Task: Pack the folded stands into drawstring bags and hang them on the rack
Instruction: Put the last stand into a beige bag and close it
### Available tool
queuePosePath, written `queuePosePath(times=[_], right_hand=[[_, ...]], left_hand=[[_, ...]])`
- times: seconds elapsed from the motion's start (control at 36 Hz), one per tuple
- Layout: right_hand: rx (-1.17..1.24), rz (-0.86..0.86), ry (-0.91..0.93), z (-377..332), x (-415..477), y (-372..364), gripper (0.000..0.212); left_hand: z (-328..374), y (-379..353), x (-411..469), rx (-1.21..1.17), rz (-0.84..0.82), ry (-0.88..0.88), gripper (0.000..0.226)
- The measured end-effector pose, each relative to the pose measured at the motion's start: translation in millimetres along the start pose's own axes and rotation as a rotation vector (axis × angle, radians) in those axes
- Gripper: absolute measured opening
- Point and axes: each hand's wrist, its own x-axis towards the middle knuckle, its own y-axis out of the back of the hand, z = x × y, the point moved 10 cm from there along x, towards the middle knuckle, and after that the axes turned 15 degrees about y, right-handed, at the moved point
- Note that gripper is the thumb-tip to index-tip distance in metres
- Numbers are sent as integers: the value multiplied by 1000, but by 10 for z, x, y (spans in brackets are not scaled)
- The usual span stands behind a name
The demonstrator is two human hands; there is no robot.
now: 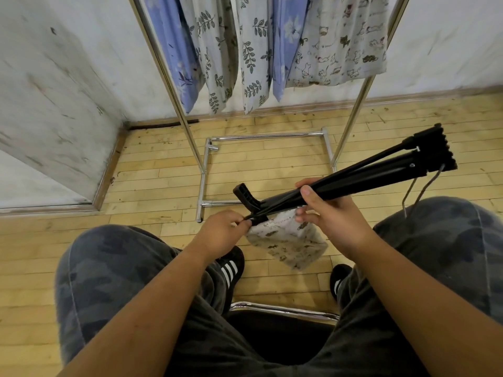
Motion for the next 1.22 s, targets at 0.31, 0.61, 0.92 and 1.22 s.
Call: queuePosePath(times=[0.31, 0.61, 0.92, 1.22], right_hand=[[115, 89, -46, 110, 45, 131, 56], [193, 102, -74, 124, 46, 108, 61], [245, 93, -64, 86, 46, 82, 62], [142, 1, -48, 92, 31, -20, 80]], left_hand=[[12, 4, -81, -144, -118, 120, 19], [21, 53, -109, -161, -86, 162, 26], [-103, -147, -72, 81, -135, 196, 44], [-195, -91, 22, 92, -82, 237, 23]])
